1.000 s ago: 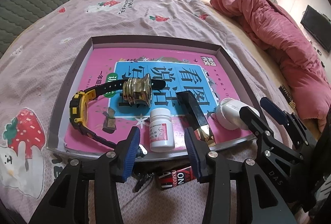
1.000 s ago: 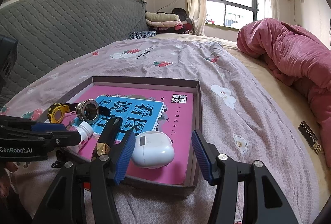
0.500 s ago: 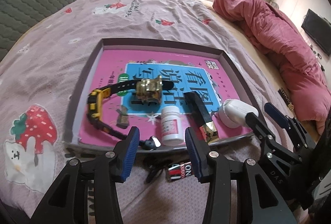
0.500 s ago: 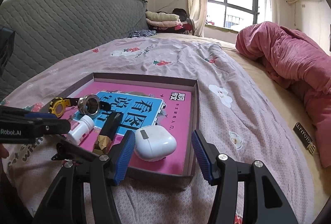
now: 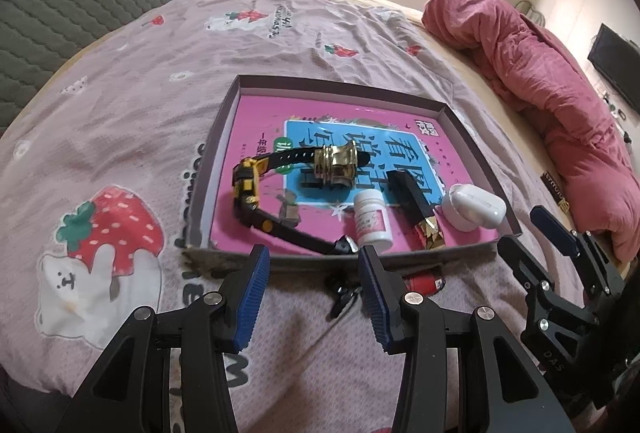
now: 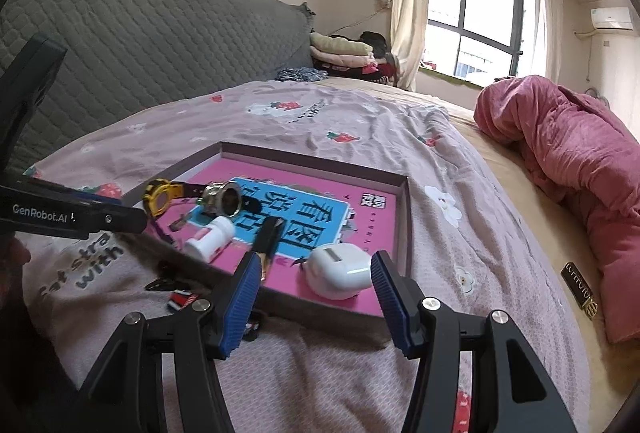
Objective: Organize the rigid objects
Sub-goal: 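Withdraw both tools from the tray toward the red lighter and black keys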
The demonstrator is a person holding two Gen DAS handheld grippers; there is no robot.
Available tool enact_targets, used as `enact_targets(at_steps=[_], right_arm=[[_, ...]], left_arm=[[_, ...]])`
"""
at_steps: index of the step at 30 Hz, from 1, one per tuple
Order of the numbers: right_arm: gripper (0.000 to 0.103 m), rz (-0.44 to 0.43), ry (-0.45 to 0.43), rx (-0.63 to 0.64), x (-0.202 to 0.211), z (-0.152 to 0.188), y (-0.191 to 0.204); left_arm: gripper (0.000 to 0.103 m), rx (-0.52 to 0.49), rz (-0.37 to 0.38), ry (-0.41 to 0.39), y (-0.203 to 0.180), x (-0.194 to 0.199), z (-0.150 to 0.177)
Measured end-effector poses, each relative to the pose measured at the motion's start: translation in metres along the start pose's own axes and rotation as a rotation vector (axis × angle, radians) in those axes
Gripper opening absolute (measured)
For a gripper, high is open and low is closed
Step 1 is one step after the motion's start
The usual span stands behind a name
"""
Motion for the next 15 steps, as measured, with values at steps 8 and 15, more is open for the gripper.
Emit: enact_targets(at_steps=[8, 15], right_arm=[[0.056, -0.032, 0.039, 0.003, 0.010, 0.005, 0.018], [0.056, -0.045, 0.083, 0.006, 0.019, 0.014, 0.024]], left_arm=[[0.047, -0.012, 0.016, 0.011, 0.004, 0.011, 0.009], [0.047, -0.035, 0.035, 0.041, 0.000, 0.013, 0.021]])
Point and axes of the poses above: each gripper's, at about its wrist camera, not at the fingertips, and x roughly against the way its jaws point, y to its left, z to its underside, the point moved 2 cm from there along -x, roughly the way its jaws point, and after that the axes turned 3 degrees about -y, right-handed, at the moved point
